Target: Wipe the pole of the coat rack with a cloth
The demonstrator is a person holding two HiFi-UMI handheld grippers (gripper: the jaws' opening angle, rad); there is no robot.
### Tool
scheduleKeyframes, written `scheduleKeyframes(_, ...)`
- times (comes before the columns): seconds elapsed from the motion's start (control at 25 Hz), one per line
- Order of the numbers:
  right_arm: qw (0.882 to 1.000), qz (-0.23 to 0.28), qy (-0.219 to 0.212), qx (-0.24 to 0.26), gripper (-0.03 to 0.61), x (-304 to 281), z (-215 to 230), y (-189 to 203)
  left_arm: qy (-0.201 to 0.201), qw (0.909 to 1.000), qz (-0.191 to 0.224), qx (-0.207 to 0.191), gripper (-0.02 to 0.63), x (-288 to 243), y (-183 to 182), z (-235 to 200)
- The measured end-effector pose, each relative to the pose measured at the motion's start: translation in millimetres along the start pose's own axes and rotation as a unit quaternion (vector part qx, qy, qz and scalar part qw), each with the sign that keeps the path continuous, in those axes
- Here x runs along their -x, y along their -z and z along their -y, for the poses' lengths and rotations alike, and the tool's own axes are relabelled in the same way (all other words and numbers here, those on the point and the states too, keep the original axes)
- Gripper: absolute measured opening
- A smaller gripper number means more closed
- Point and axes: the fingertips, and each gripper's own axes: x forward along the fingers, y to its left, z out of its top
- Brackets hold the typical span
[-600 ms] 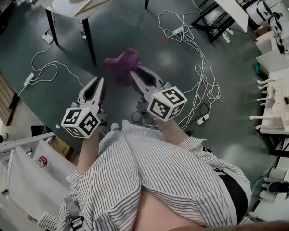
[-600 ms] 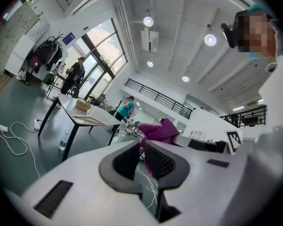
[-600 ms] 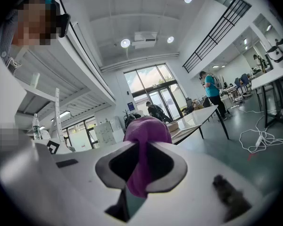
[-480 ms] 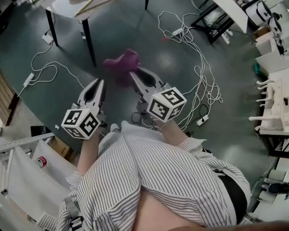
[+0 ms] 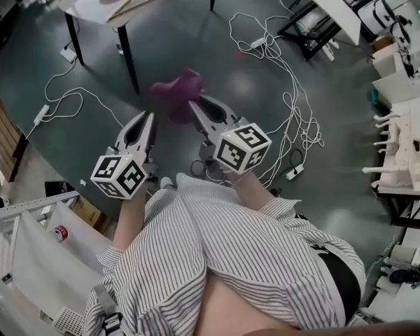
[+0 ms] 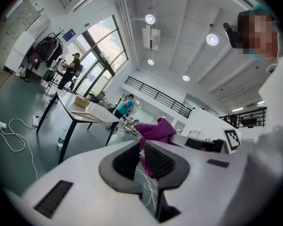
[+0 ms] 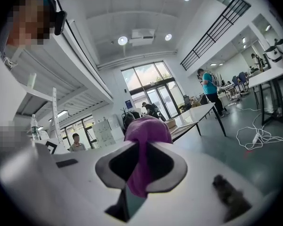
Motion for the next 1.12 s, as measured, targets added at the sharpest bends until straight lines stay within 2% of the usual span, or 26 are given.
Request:
scheduleKeyframes(0.32,1.0,-0.019,-0.017,0.002,0.055,-12,8,6,-0.015,0.9999,0.007,-0.003,0.041,-9,-1,-10)
scheduleKeyframes(0.52,0.999,-0.027,-0.027,0.015,0.055,-21,27,-3,-0.021,0.9997,0.006,-0.003,0.041,-34,0,-9)
scheduleKeyframes(0.8,0.999,-0.027,-0.03,0.007,0.055,-30,49,-3,-0.033,0.9993,0.011,-0.015,0.041,-54,3,-12)
scheduleKeyframes(1.12,0.999,-0.033,-0.031,-0.001,0.055,-69,69,-4,-0.042,0.999,0.005,-0.01,0.038,-83,-7,-43)
